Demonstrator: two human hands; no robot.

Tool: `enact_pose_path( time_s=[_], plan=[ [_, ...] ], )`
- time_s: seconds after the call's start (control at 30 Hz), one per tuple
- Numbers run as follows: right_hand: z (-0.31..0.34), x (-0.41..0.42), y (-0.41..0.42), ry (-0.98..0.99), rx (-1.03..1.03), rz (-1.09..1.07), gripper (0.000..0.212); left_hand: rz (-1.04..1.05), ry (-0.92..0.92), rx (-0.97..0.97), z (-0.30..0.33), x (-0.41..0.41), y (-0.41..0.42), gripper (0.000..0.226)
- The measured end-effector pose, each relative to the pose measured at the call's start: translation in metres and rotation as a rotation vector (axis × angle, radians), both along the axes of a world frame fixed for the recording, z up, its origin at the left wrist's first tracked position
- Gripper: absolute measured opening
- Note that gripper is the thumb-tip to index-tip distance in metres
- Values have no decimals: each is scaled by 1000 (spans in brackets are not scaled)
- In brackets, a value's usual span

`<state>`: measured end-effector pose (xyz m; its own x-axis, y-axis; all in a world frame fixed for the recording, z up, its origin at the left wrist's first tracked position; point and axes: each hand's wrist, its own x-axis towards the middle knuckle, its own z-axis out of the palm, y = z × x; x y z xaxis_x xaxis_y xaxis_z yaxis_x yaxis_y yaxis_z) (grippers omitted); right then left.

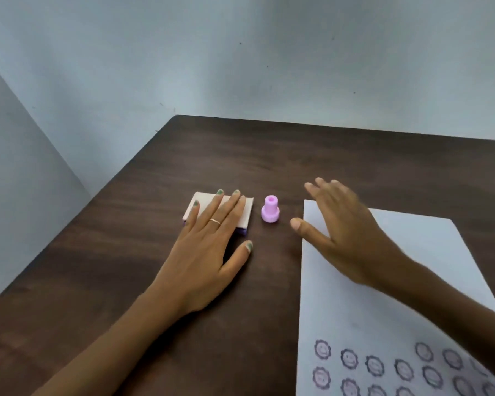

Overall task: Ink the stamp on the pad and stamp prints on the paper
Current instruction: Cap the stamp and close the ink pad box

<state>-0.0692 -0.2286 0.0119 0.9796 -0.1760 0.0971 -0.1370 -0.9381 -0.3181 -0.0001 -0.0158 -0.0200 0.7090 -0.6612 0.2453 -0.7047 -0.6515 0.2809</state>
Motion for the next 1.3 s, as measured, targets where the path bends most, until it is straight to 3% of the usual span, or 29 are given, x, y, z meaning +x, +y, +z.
enact_pose_path(
  time_s=[0.23, 0.5, 1.3],
  plan=[
    [-10, -17, 26, -75, -22, -127, 68, 56, 88, 75, 13, -6, -3, 73],
    [1, -55, 51, 153, 28, -364, 72, 69, 162, 169, 32, -10, -5, 71],
    [-5, -34, 56, 186, -7, -387, 64, 37, 184, 225, 30, -4, -3, 71]
  ],
)
